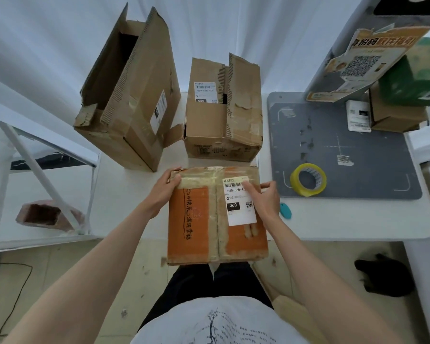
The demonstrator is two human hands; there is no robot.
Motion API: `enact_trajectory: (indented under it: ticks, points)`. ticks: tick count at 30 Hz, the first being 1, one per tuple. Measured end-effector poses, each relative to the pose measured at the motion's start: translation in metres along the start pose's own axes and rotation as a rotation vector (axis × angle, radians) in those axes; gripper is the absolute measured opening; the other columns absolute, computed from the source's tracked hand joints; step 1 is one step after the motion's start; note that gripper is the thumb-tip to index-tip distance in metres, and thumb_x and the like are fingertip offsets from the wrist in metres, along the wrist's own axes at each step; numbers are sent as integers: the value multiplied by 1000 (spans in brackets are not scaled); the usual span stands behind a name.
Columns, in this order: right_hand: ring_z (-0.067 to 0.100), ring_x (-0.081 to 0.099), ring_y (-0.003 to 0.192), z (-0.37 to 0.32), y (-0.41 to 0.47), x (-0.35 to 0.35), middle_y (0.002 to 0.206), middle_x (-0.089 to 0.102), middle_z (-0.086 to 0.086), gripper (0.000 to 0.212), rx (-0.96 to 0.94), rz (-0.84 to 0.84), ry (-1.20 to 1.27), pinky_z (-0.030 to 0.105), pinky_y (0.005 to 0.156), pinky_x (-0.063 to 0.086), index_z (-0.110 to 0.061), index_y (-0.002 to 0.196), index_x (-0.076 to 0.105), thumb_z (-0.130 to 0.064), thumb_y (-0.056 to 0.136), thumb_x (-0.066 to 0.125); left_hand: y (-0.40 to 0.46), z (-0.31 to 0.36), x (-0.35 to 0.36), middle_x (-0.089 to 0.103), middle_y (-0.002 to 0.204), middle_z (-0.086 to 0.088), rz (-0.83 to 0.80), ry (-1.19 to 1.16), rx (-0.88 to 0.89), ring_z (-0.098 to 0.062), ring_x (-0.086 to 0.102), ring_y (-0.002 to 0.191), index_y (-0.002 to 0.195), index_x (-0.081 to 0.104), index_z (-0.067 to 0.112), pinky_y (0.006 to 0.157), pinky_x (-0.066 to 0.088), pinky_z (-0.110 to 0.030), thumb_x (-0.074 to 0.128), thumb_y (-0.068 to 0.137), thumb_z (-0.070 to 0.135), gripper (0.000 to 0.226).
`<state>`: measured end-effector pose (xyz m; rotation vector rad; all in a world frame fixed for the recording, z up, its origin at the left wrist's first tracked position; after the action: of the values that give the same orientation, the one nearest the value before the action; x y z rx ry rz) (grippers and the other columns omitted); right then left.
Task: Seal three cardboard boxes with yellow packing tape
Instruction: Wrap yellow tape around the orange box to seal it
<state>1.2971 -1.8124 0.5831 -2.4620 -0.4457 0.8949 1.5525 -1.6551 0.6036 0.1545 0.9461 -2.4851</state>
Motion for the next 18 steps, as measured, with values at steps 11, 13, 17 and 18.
enact_trajectory:
  ticks: [11,13,17,18]
  points:
    - [28,40,138,-82,14,76,135,59,4,52,-644,-107,-834,62,122,3,-23,129,58,-54,106,23,38,45,58,65,123,-2,291,826,408,-24,54,117,118,66,19,99,35,-42,28,109,39,44]
    - [31,49,126,-75,17,80,124,63,6,59,-662,-80,-933,63,118,13,-21,118,61,-52,105,13,42,36,63,68,110,-2,305,930,416,-25,55,103,104,65,19,86,33,-40,19,109,41,51]
    - [29,56,100,-69,18,82,106,67,2,60,-768,49,-949,49,91,36,-19,101,61,-52,106,11,44,29,64,58,91,1,365,972,443,-18,41,84,89,53,21,78,27,-35,22,109,39,42]
    - [28,55,97,-69,18,83,104,67,2,60,-776,51,-956,47,87,35,-18,99,61,-51,106,12,45,30,65,54,90,1,374,969,441,-17,37,84,87,47,22,78,25,-35,23,109,38,37]
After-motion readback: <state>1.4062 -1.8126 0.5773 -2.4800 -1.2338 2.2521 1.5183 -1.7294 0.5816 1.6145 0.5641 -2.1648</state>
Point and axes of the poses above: each hand's wrist, its own y-axis towards the middle knuckle, its own x-axis out of the palm, z = x × y, the point moved 3 cm from there along y, towards the middle knuckle
